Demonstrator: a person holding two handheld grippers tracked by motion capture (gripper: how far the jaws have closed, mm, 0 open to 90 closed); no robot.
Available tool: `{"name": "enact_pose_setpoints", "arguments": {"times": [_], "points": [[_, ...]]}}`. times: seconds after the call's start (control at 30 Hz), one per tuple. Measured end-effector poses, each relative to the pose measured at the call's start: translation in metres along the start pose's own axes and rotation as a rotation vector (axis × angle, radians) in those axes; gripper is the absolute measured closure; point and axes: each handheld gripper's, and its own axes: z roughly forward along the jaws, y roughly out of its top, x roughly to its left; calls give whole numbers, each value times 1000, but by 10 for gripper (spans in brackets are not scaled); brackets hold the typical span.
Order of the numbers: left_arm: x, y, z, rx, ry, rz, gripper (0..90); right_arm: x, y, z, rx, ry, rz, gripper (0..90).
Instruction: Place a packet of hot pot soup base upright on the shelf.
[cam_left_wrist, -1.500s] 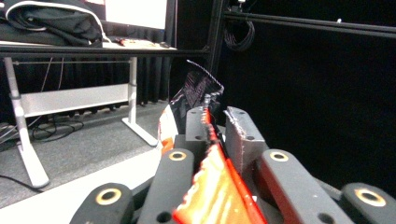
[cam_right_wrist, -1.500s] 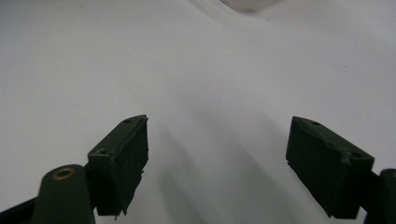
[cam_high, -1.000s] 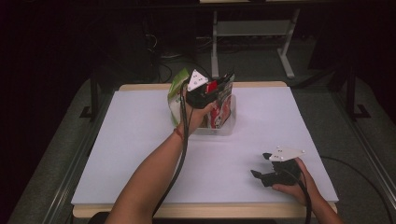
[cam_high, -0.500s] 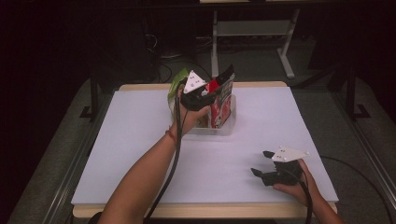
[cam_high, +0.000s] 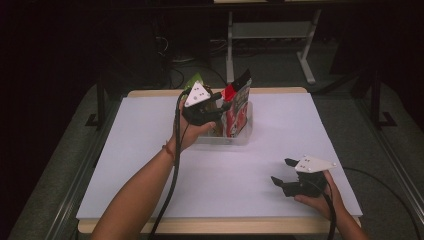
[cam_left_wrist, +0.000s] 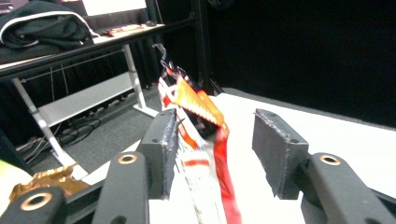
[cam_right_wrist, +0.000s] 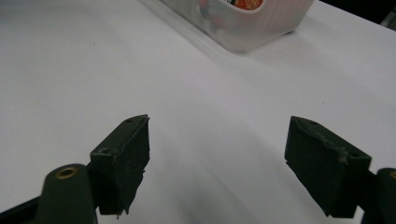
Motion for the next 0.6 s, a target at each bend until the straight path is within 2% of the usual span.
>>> {"name": "enact_pose_setpoints", "arguments": {"times": [0.3,0.4,0.53,0.6], "points": [[-7,-7,-14,56,-15,44,360,0,1,-2,-17,-15,-2,214],[-11,-11,-19,73,-16,72,336,-1,1,-4,-28,-21,0,213],[-14,-17,-26,83,-44,71,315,-1,2,-6,-37,-36,0,213],[-15,-20,-31,89,-46,68,300,-1,2,-7,-41,-45,1,213]]}}
